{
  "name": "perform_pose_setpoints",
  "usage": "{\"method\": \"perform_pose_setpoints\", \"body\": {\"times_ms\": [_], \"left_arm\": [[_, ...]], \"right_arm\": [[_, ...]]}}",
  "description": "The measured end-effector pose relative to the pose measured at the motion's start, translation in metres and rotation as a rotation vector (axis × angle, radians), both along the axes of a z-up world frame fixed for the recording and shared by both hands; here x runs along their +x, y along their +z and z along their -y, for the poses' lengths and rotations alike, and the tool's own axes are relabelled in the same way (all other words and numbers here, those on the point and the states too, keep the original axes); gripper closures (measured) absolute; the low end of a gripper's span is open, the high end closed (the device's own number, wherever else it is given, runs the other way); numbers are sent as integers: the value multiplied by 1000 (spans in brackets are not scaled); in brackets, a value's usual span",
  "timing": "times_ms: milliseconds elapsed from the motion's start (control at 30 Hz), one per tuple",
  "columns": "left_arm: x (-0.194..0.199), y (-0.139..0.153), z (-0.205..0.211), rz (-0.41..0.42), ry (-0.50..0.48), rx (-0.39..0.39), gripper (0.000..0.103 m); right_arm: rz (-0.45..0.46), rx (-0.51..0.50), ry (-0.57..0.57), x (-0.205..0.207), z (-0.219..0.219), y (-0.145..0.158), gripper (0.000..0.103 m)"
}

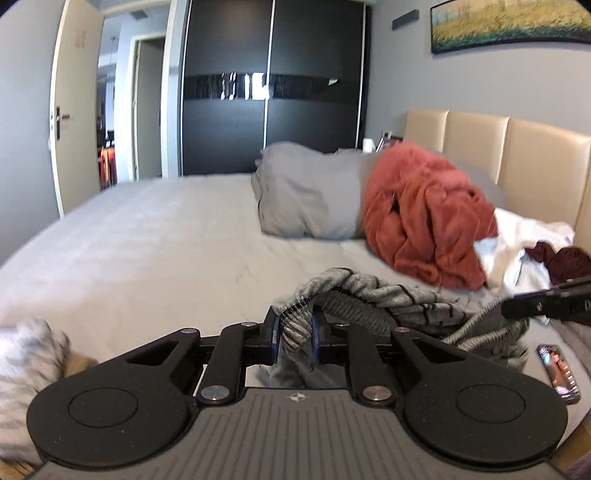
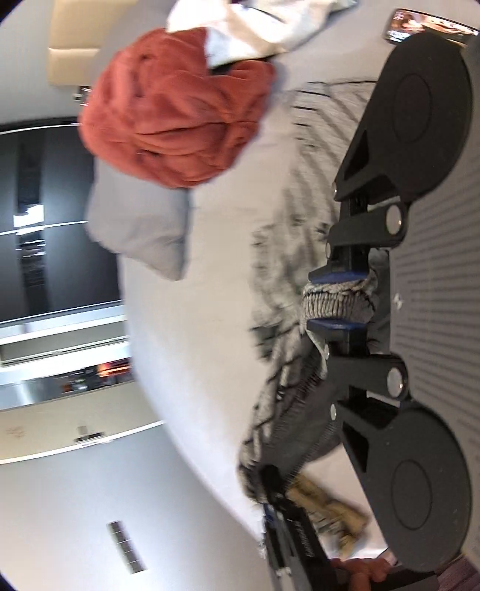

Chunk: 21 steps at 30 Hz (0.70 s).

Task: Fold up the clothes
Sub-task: 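Grasp the garment's elastic waistband with the left tool while the right tool grasps another edge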

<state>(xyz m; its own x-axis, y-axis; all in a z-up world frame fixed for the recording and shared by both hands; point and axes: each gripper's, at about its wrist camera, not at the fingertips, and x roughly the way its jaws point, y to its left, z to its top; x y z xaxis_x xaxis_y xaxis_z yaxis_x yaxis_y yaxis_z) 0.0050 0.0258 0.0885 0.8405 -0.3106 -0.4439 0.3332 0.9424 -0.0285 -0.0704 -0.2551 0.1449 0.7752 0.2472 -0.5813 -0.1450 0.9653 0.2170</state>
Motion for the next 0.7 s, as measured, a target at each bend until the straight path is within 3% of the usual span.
{"method": "perform_pose_setpoints", "body": {"times_ms": [200, 333, 500, 600, 700], "left_arm": [[6, 74, -20, 79, -43, 98, 89], [23, 101, -19, 81, -103, 133, 89], [63, 90, 6, 62, -177, 191, 88], [83, 69, 20, 17, -237, 215, 87], [98, 42, 39, -55, -290, 252, 87]], "right_arm": [[140, 21, 33, 1, 5, 68, 84], [208, -17, 44, 9, 7, 101, 85], [207, -60, -2, 39, 14, 103, 85], [158, -32, -58, 65, 33, 82, 86], [55, 13, -99, 89, 54, 49, 86]]}}
